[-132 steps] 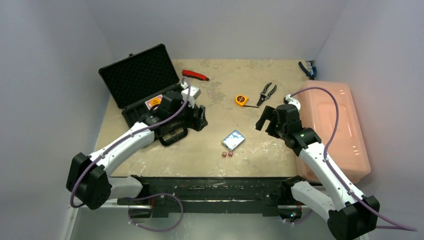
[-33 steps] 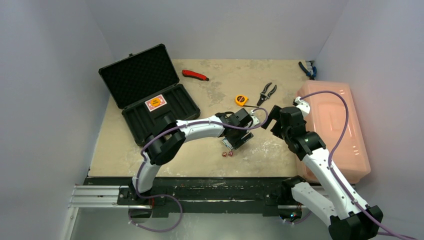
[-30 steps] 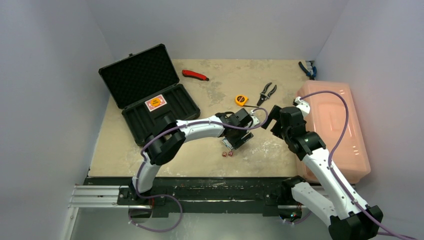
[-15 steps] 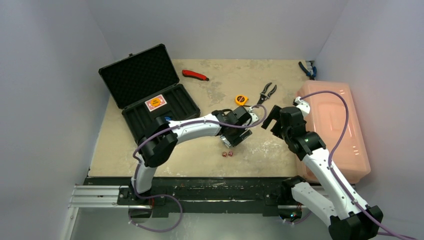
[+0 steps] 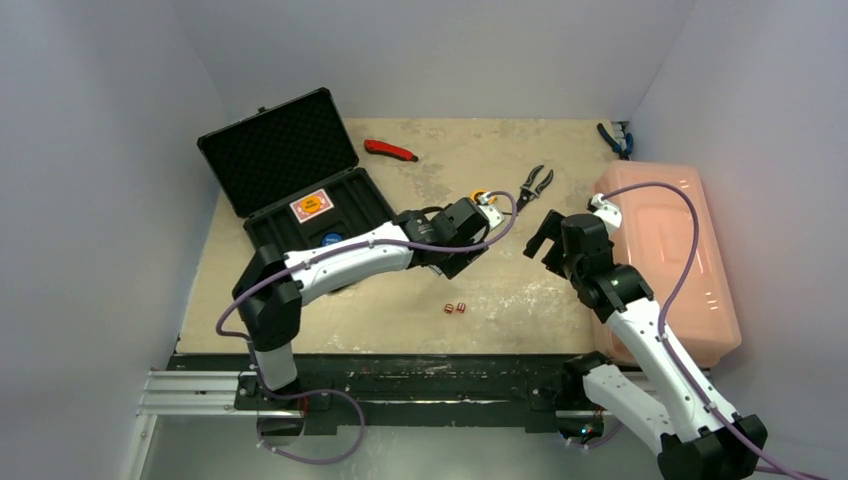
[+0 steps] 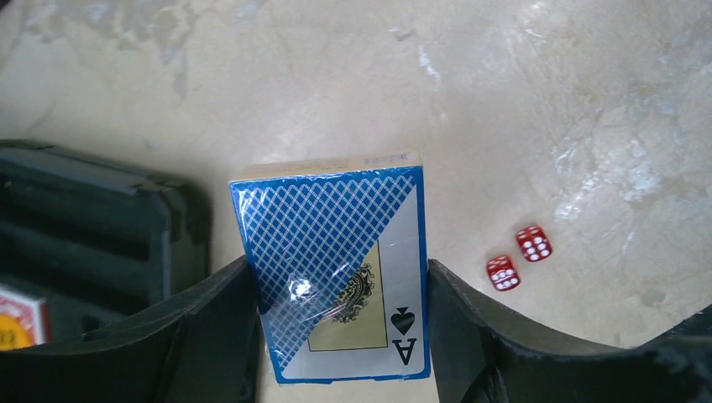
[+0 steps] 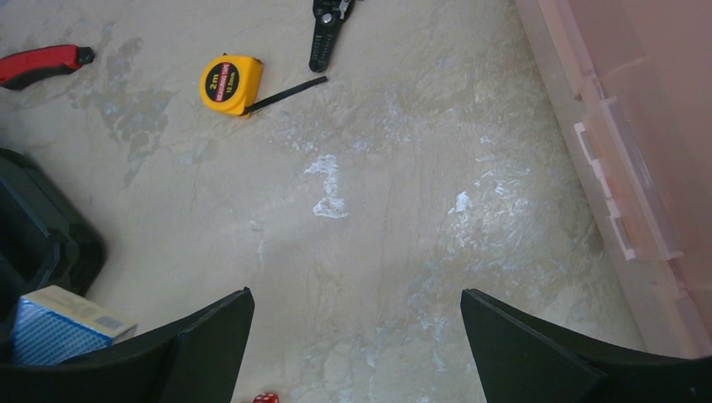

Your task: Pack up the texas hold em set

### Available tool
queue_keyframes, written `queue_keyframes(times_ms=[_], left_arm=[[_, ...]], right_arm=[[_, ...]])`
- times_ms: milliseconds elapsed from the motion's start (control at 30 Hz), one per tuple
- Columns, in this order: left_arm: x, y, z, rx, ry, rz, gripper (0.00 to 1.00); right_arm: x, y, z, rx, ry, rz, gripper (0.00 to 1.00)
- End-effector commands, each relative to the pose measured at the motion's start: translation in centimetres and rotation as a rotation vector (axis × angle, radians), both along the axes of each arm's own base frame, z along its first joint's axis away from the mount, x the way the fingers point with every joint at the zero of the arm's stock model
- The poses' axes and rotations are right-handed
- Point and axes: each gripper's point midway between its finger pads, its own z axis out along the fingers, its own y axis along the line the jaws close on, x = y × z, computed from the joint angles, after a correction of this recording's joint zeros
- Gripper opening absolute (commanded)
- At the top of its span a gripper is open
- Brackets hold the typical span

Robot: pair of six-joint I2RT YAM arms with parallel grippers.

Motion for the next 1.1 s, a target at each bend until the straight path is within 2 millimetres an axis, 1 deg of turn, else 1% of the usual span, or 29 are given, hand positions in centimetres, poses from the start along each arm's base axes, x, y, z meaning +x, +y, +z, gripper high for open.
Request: queue_keyframes(times_ms=[0, 67, 167, 267, 333, 433, 500, 567, 633, 667, 733, 933, 1067], left_arm=[[1.8, 3.6, 5.4, 0.045, -0.189, 0.093, 0.0], [2.2, 5.2, 6.8, 0.09, -0.251, 0.108, 0.0], [2.6, 7.0, 9.1, 0.078, -0.339, 0.14, 0.0], [2.5, 8.4, 10.3, 0.042, -0.361, 0.117, 0.0], [2.4, 9.6, 10.5, 0.026, -0.371, 0.093, 0.0], [1.9, 10.7, 9.7, 0.039, -0.39, -0.057, 0.0], [1.4, 12.2, 8.9, 0.089, -0.398, -0.116, 0.0], [1.0, 13.9, 7.8, 0.127, -0.348, -0.151, 0.0], [0.5, 14.9, 7.2, 0.105, -0.296, -0.191, 0.0], [0.1, 15.3, 7.1, 0.083, -0.287, -0.218, 0.0], [0.0, 16.0, 7.3, 0.062, -0.294, -0.24, 0.0], [0.3, 18.7, 7.5, 0.108, -0.262, -0.244, 0.0], [0.6, 19.5, 7.9, 0.093, -0.273, -0.239, 0.0]], right_arm=[[0.1, 0.2, 1.0, 0.014, -0.039, 0.005, 0.99], [0.1, 0.2, 1.0, 0.016, -0.039, 0.007, 0.99], [0.1, 0.3, 1.0, 0.016, -0.037, 0.01, 0.99], [0.1, 0.3, 1.1, 0.02, -0.041, 0.012, 0.99], [0.1, 0.3, 1.1, 0.021, -0.043, 0.012, 0.99], [0.1, 0.3, 1.2, 0.023, -0.045, 0.013, 0.99], [0.1, 0.4, 1.2, 0.025, -0.048, 0.017, 0.99], [0.0, 0.4, 1.2, 0.027, -0.05, 0.02, 0.99], [0.0, 0.5, 1.3, 0.029, -0.053, 0.023, 0.99], [0.0, 0.5, 1.3, 0.029, -0.053, 0.023, 0.99], [0.0, 0.6, 1.2, 0.03, -0.05, 0.027, 0.99], [0.1, 0.7, 1.0, 0.03, -0.044, 0.036, 0.99], [0.1, 0.7, 1.0, 0.03, -0.044, 0.037, 0.99]])
